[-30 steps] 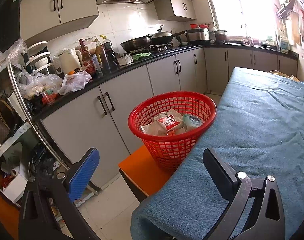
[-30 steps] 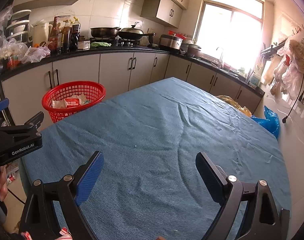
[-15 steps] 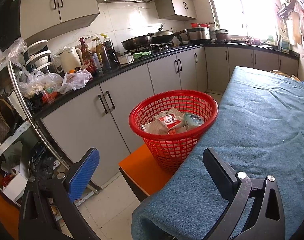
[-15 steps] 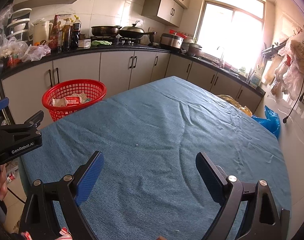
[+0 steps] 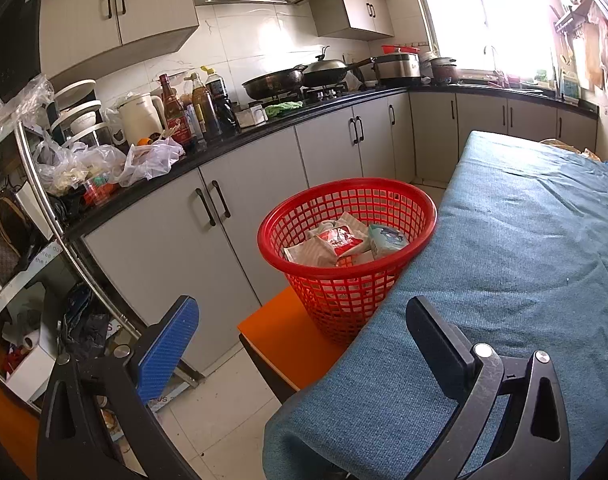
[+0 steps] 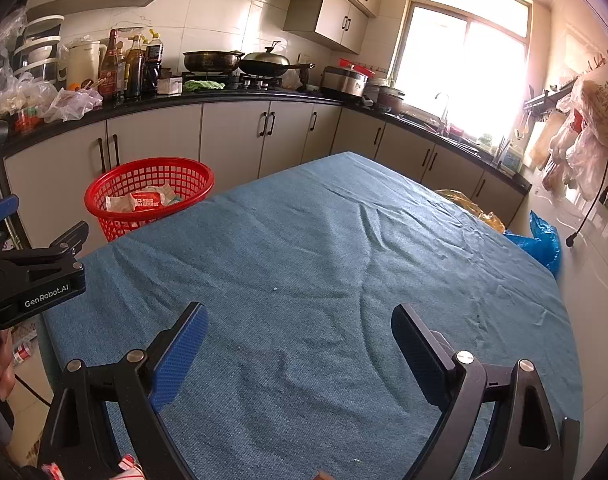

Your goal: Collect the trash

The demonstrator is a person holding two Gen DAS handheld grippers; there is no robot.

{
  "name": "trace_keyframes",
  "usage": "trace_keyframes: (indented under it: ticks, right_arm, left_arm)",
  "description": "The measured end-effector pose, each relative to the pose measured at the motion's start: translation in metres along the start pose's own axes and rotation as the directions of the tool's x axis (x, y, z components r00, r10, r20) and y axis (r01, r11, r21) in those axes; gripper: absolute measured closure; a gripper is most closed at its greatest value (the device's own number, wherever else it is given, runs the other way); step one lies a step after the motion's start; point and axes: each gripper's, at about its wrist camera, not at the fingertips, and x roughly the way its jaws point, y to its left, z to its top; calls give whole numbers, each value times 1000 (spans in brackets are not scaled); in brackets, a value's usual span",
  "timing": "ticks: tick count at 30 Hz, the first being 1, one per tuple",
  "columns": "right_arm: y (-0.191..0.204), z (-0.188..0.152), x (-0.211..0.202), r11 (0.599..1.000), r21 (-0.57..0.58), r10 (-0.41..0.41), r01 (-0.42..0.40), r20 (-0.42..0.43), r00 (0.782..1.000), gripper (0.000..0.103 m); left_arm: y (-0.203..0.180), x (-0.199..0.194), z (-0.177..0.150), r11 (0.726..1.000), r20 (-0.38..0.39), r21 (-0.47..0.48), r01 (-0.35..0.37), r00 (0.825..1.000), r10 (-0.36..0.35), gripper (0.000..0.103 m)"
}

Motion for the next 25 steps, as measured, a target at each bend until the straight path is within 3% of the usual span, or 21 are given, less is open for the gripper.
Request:
trace_keyframes:
  ticks: [19, 22, 25]
  right_arm:
    - [0, -1, -1, 1000, 7, 3, -3, 4, 1000, 8]
    - [-10, -3, -5, 999, 51, 18, -18, 9, 1000, 8]
    - [-34, -7, -6, 992, 126, 6, -5, -6, 1000, 8]
  left_arm:
    - [0, -2, -3, 1000, 5, 18, -4, 1000, 4, 0]
    - [-7, -6, -1, 999, 11, 42, -9, 1000, 8, 0]
    - [-22, -12, 2, 996, 1, 74, 42, 999, -42, 0]
